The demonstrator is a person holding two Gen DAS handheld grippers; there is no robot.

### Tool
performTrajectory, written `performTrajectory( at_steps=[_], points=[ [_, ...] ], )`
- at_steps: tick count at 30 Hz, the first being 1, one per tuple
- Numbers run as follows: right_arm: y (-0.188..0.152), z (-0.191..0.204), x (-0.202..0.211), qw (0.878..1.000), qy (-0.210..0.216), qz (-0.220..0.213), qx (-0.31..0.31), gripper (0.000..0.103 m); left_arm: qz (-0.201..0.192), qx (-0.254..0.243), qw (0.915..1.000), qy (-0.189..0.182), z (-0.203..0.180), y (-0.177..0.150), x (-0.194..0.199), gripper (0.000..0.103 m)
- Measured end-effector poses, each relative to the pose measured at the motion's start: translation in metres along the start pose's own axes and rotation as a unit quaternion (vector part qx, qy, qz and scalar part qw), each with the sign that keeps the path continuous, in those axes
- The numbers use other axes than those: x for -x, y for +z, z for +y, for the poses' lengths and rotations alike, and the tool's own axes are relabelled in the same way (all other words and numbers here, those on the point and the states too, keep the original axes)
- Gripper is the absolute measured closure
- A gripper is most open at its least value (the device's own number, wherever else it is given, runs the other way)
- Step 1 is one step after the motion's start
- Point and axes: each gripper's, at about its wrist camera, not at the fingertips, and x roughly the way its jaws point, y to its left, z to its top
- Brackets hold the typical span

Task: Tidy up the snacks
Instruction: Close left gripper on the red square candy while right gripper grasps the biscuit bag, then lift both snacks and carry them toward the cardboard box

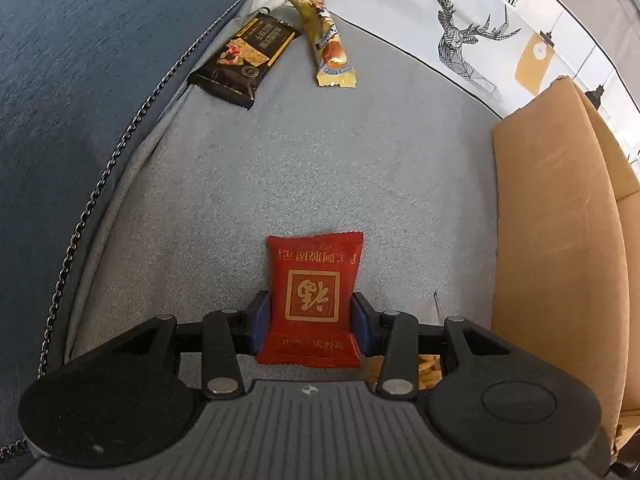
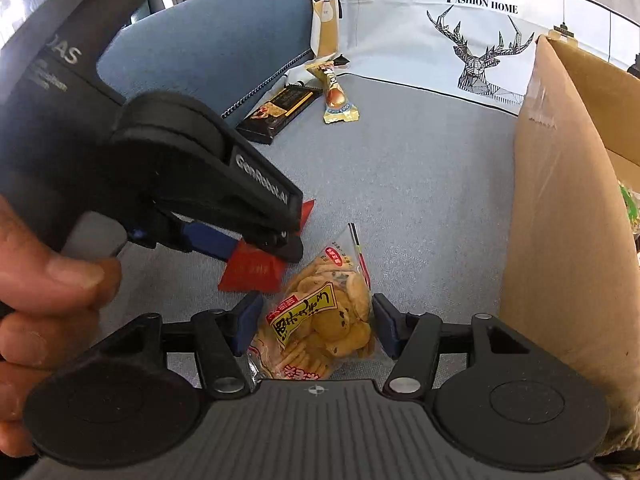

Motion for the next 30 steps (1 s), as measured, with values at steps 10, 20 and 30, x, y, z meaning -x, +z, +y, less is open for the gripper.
performTrajectory(
  at_steps=[10, 20, 30],
  points=[
    [-0.005, 0.002, 0.004, 1.000, -0.003, -0.002, 0.001, 0.042, -0.002, -0.008, 1.0000, 0.001, -0.002, 0.001, -0.001, 0.057],
    [-0.004, 0.002, 0.003, 1.000, -0.005, -0.005, 0.004, 0.043, -0.006, -0.002, 1.0000, -0.003, -0.001, 0.001, 0.000, 0.057],
    [0.002, 0.005, 0.028, 0.999, -0.009, -0.053, 0.009, 0.043, -0.066, 0.016, 0.9974, -0.024, -0.001, 0.002, 0.023, 0.057]
  ],
)
